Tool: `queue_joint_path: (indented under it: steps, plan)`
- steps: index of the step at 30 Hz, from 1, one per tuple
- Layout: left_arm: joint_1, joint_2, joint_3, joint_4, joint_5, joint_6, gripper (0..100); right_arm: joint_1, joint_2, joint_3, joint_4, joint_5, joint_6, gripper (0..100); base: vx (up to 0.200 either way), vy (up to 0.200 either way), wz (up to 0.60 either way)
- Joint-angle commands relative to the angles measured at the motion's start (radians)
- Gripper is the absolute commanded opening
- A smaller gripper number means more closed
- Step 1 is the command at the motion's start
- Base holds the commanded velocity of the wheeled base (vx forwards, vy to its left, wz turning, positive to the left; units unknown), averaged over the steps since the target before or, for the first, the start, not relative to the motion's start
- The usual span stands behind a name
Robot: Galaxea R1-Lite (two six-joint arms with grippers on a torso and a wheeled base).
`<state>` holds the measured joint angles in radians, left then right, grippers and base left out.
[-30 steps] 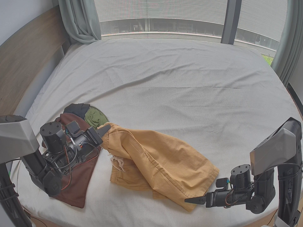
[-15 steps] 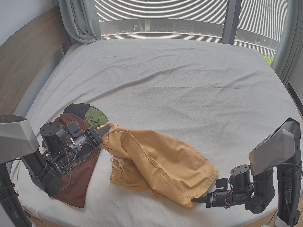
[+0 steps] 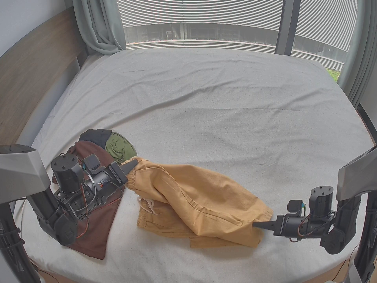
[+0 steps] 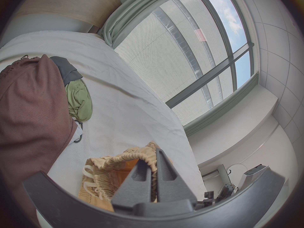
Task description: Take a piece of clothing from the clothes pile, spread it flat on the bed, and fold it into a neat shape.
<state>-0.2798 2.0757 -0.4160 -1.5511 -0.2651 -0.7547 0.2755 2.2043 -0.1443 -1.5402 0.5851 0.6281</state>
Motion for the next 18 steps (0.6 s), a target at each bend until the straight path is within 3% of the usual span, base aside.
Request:
queue_joint_path:
  steps: [1,11,18]
  plan:
    - [0.008,0.043,0.002,0.0,-0.002,0.001,0,-0.07,-0.047,-0.052,-0.001,0.01,0.004,0,0.0,0.0,0.0]
    - [0.007,0.047,0.0,0.0,0.0,0.001,0,-0.191,-0.089,-0.118,-0.001,0.05,0.044,0,0.0,0.0,0.0]
    - [0.004,0.05,0.006,0.0,0.0,0.001,0,-0.202,-0.149,-0.101,0.0,0.11,0.087,0,0.0,0.0,0.0]
